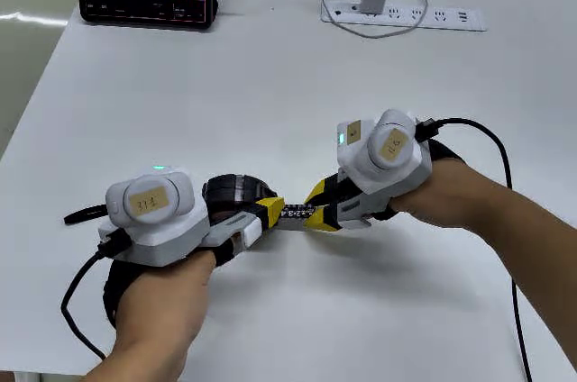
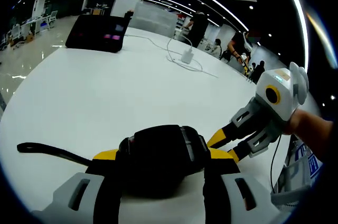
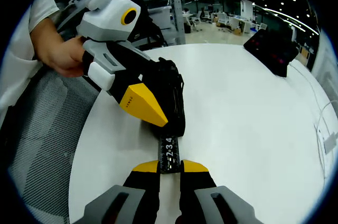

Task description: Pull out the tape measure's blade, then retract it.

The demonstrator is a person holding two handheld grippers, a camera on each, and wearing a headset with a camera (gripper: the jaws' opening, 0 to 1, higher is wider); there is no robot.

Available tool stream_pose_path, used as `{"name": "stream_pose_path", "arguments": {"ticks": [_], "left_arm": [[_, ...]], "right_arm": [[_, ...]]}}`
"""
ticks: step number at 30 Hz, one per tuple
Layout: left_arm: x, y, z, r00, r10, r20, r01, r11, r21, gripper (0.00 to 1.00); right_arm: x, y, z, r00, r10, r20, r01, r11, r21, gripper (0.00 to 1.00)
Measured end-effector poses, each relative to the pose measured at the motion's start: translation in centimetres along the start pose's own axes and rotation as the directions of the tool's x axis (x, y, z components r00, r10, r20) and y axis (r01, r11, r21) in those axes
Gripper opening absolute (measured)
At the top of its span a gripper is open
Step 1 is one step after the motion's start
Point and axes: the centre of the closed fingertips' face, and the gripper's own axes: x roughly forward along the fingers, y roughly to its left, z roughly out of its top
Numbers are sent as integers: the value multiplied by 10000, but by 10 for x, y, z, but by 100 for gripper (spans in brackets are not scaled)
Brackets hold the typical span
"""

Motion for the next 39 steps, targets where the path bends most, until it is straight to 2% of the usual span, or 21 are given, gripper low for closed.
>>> {"name": "stream_pose_path", "arguments": {"ticks": [7, 9, 20, 27, 39], "left_arm": [[0, 0, 0, 10000, -47, 18, 47, 10000, -45, 58], [0, 0, 0, 10000, -56, 40, 56, 9999, -143, 58], [-1, 0, 0, 10000, -60, 32, 60, 9999, -87, 58], [-1, 1, 1, 9999, -89, 78, 91, 9997, -226, 58], [0, -1, 0, 9999, -89, 100, 90, 9999, -81, 59]], "right_arm": [[3, 1, 5, 9999, 26, 100, -27, 10000, 80, 10], [5, 2, 9, 9996, 32, 272, -36, 9999, 167, 10], [9, 1, 12, 9997, 17, 250, -20, 9999, 145, 9], [14, 1, 19, 9990, 13, 456, -26, 9996, 285, 9], [20, 2, 21, 9989, 1, 463, -11, 9998, 215, 9]]}}
